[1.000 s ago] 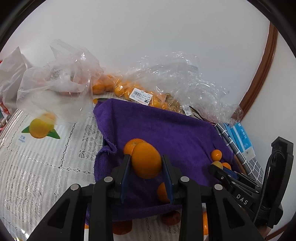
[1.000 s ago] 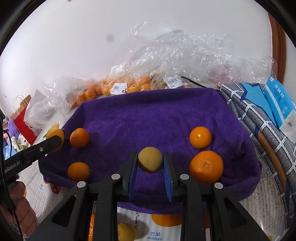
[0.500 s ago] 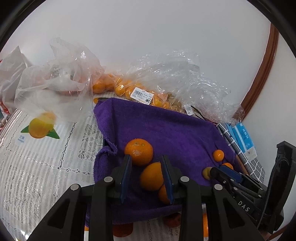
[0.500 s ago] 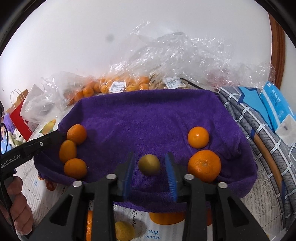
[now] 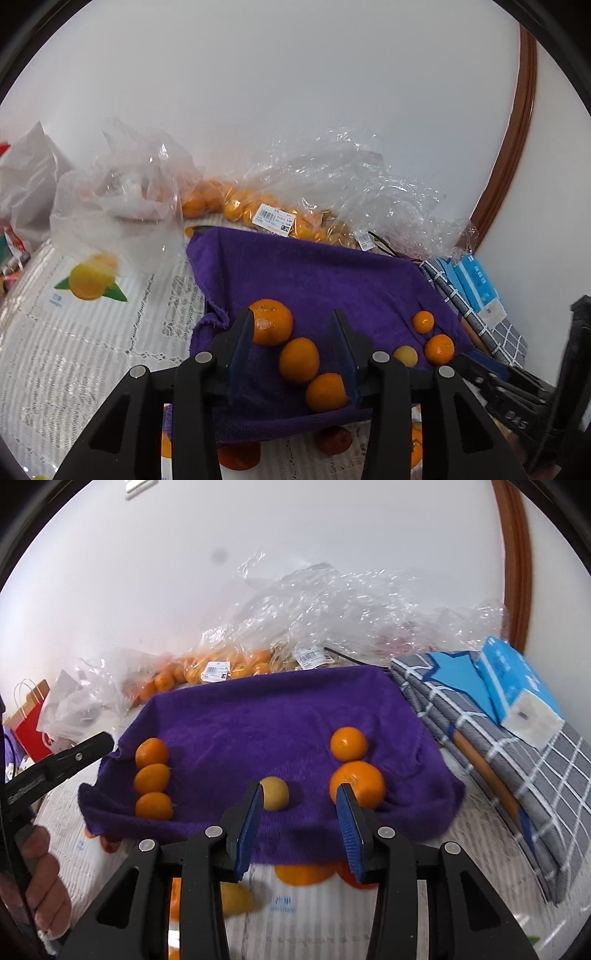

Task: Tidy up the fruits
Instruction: 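Grasp an orange on the bed with the right tool while the left tool withdraws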

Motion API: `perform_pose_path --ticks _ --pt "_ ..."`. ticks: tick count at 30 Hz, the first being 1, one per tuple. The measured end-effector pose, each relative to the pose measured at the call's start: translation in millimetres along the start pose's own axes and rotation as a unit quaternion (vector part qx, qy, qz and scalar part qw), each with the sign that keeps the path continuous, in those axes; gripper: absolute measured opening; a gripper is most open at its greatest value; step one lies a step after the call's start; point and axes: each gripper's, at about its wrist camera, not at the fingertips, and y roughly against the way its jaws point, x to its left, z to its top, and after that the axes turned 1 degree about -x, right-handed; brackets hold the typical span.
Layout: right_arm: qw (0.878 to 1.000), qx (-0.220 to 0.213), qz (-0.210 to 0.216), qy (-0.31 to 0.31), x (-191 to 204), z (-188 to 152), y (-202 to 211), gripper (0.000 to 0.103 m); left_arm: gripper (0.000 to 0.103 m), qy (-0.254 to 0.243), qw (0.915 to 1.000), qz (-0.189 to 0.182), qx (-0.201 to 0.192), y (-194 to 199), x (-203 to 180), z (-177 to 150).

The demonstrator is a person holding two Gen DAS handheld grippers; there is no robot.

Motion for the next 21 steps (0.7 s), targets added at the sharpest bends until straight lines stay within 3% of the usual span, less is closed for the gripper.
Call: perform_pose_path --ticks 7,13,21 --pt "1.000 0.003 -0.020 -0.016 -9.0 -10.6 33.8 0.041 0.040 0.006 0.9997 0.001 -0.022 26.4 -3.0 8.0" --pt "1.000 0.016 -0.017 0.005 -1.5 -25.9 53.4 0.041 0.039 0.030 0.9989 -0.023 0.028 39.6 6.9 -7.1" --pt "0.999 0.043 0.004 0.016 16.0 -52.1 52.9 0.041 0.040 0.026 0.9978 0.008 0.060 56.3 26.0 -38.3"
